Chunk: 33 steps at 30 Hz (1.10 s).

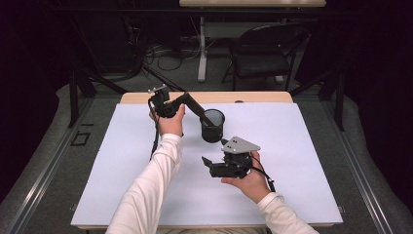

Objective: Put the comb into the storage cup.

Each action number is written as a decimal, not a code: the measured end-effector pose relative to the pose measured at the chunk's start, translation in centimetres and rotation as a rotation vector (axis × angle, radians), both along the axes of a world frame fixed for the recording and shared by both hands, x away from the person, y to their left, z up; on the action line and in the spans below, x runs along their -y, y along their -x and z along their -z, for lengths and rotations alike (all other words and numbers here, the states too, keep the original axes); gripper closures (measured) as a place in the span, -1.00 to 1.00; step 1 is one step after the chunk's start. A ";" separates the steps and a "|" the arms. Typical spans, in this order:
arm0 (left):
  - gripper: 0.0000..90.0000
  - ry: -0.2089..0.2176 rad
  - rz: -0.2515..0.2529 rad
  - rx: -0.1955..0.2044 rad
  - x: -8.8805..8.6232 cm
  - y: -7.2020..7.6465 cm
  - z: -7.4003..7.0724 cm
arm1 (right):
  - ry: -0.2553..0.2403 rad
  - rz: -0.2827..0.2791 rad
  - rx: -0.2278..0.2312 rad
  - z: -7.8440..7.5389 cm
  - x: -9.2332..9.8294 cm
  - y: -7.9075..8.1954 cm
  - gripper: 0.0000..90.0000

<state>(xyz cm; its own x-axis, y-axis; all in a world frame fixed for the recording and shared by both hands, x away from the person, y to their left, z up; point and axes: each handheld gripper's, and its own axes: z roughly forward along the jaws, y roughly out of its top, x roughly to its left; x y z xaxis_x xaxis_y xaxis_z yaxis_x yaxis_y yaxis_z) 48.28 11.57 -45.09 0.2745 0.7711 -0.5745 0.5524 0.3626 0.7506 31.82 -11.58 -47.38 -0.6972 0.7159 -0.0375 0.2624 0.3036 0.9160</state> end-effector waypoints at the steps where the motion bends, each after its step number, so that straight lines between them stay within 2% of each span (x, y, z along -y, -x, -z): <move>1: 0.47 -0.002 -0.001 0.003 0.0 0.0 0.0 | 0.002 0.000 -0.001 0.0 0.0 0.0 -0.66; 6: 0.28 0.006 -0.021 0.013 -0.2 0.0 0.0 | 0.001 -0.001 0.000 0.0 0.0 0.0 -0.66; 15: 0.07 0.024 0.009 0.025 -0.4 0.0 -0.1 | 0.003 -0.001 0.000 0.0 0.0 0.0 -0.66; 18: 0.05 0.020 0.012 0.026 -0.3 0.0 -0.1 | 0.004 -0.002 0.002 0.0 -0.1 0.0 -0.66; 24: -0.10 -0.007 0.004 0.059 -0.1 0.1 -0.2 | 0.004 -0.003 0.002 0.0 -0.1 0.0 -0.66; 30: -0.17 -0.016 0.015 0.049 0.1 0.0 -0.1 | 0.006 -0.003 0.003 0.1 -0.1 0.0 -0.66; 31: -0.17 -0.032 0.004 0.056 0.2 0.1 0.0 | 0.006 -0.003 0.003 0.1 -0.1 0.0 -0.66; 33: -0.18 -0.036 0.006 0.056 0.2 0.1 -0.1 | 0.005 -0.002 0.003 0.1 -0.1 0.0 -0.66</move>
